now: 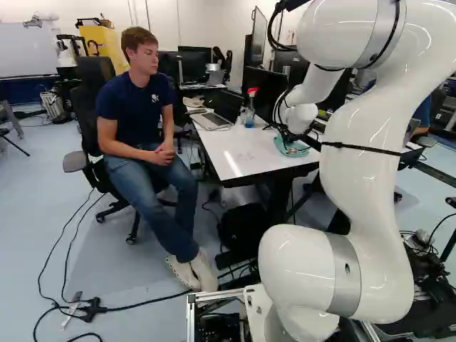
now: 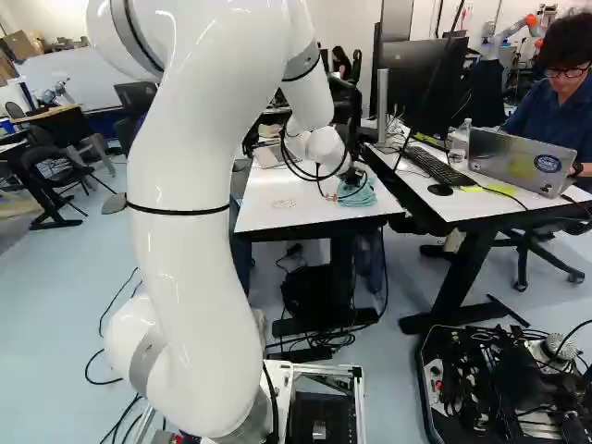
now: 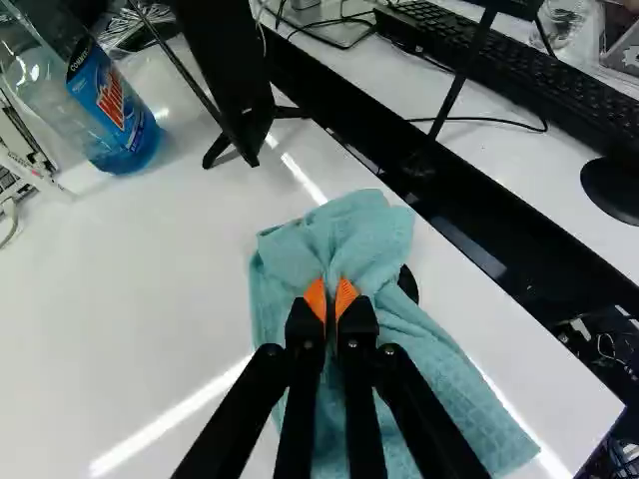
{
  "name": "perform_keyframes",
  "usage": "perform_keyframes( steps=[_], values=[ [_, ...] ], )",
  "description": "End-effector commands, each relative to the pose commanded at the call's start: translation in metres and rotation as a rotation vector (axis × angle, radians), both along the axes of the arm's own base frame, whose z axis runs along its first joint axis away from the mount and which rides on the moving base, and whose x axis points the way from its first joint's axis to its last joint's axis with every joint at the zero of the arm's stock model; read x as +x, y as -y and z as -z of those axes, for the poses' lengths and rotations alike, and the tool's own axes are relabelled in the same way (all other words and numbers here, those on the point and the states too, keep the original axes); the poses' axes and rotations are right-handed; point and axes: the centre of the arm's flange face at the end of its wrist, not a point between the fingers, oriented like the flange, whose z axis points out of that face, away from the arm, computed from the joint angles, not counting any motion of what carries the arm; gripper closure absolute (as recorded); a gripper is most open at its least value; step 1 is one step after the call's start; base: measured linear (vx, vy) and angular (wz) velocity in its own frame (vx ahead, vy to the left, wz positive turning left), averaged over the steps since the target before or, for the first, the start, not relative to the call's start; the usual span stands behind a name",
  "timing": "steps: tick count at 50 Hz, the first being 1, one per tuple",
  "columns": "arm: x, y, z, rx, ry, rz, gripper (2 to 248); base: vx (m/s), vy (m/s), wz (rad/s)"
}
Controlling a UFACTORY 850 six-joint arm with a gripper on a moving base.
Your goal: Clean the table with the green towel
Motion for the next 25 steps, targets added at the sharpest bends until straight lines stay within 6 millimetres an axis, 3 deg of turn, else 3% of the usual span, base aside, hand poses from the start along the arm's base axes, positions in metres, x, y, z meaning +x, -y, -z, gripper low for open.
perform_keyframes(
  steps=[25],
  values=[
    [-0.006,-0.002,-0.026,-0.015,0.038,0.0,219,0.0,0.0,0.0]
  ],
)
